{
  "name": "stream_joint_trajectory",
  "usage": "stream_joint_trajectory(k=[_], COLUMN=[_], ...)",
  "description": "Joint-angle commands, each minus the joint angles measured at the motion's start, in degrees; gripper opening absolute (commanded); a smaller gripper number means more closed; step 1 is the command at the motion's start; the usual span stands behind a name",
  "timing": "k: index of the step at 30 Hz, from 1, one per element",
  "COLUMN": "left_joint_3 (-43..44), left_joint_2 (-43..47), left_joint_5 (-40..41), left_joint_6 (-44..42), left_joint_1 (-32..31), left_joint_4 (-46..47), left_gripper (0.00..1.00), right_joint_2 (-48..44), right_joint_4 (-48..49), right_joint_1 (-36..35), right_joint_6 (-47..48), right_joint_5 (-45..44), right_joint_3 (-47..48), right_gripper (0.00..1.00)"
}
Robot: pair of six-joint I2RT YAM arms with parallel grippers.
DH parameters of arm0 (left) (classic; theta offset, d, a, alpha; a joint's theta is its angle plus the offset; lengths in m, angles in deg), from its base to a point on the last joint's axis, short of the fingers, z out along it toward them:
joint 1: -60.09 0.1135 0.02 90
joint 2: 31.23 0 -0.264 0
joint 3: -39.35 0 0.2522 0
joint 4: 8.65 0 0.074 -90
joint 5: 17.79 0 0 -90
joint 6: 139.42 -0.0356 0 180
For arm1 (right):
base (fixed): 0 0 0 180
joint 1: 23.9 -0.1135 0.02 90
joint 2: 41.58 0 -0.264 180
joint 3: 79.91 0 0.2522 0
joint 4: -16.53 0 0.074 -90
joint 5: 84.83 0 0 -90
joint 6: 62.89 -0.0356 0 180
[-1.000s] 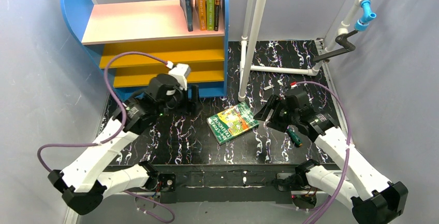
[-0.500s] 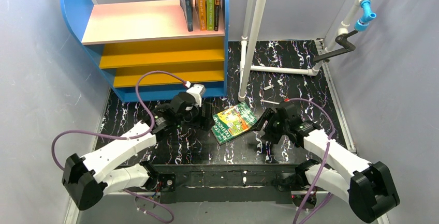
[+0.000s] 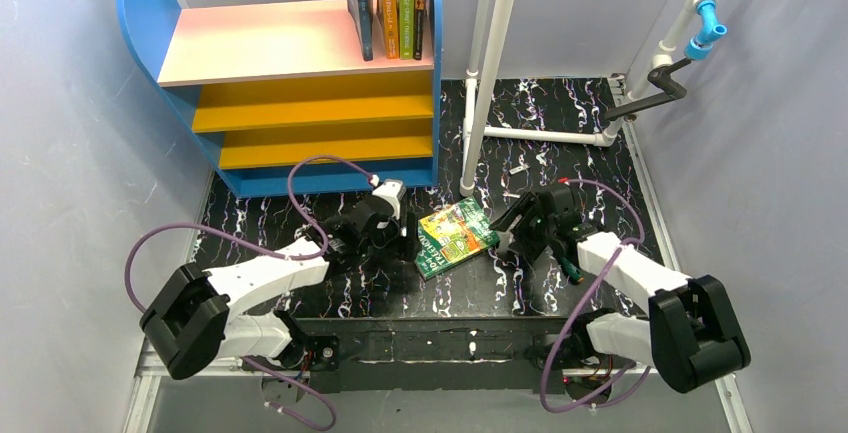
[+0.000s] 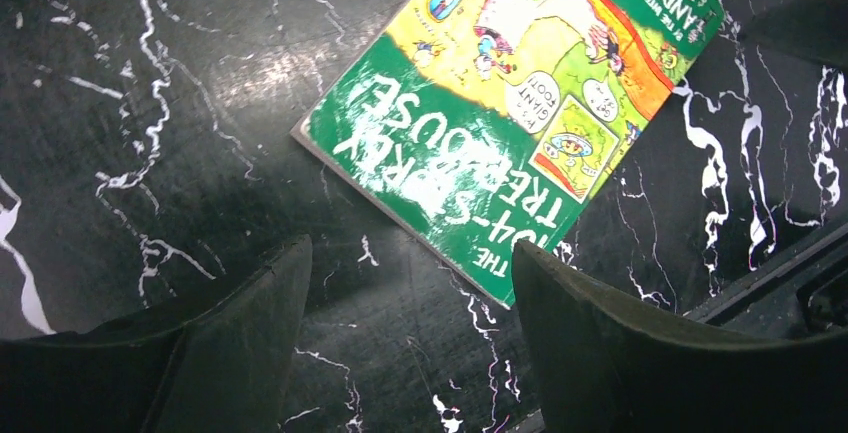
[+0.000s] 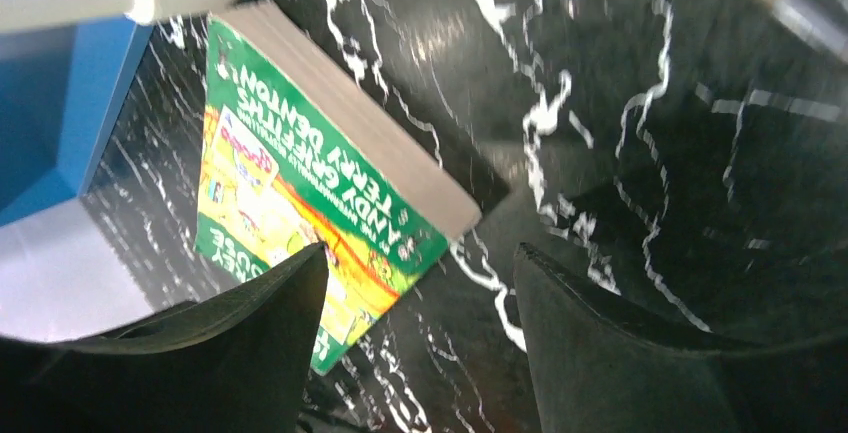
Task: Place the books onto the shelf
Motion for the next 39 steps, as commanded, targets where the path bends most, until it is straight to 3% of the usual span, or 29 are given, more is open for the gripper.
stream_joint_trajectory(k=[1, 6, 9, 12, 17, 22, 27, 33, 39], left_joint_3=[-1.29, -1.1, -1.95, -0.99, 0.38, 1.31, 1.56, -3.24, -8.05], left_joint_2=[4.12, 4.76, 8.43, 12.22, 17.78, 20.8, 20.86, 20.19, 21.8], left_joint_5=[4.4, 4.7, 6.51, 8.31, 11.2, 11.26, 6.07, -2.18, -3.35], left_joint_6=[4.85, 11.37, 13.19, 14.8, 18.35, 23.68, 28.92, 34.72, 40.1], left_joint_1=[-0.2, -0.22, -0.24, 0.14, 1.24, 3.48, 4.29, 4.3, 4.37], left_joint_4=[-1.45, -8.61, -12.29, -19.38, -30.93, -40.08, -43.09, -35.03, -27.75], left_gripper=[0.72, 0.77, 0.83, 0.98, 0.98, 0.98, 0.98, 0.94, 0.9], right_joint_2=[4.14, 11.16, 13.74, 12.21, 8.21, 3.32, -0.64, 11.01, 24.42], right_joint_4=[-0.26, 4.47, 10.04, 11.86, 12.81, -2.63, -4.17, -10.62, -10.51], right_joint_1=[1.94, 2.02, 0.81, -2.41, -11.38, -15.18, -13.58, -13.54, -13.6], right_joint_6=[8.29, 13.0, 12.83, 13.72, 16.73, 23.18, 24.78, 33.05, 36.87], right_joint_5=[-1.58, 6.8, 14.69, 17.5, 24.56, 15.41, 7.95, 3.15, 2.4], right_joint_3=[6.44, 9.22, 7.94, 6.03, 6.2, 10.76, 11.5, 25.99, 36.39], right_gripper=[0.76, 0.76, 0.7, 0.7, 0.7, 0.7, 0.72, 0.71, 0.7])
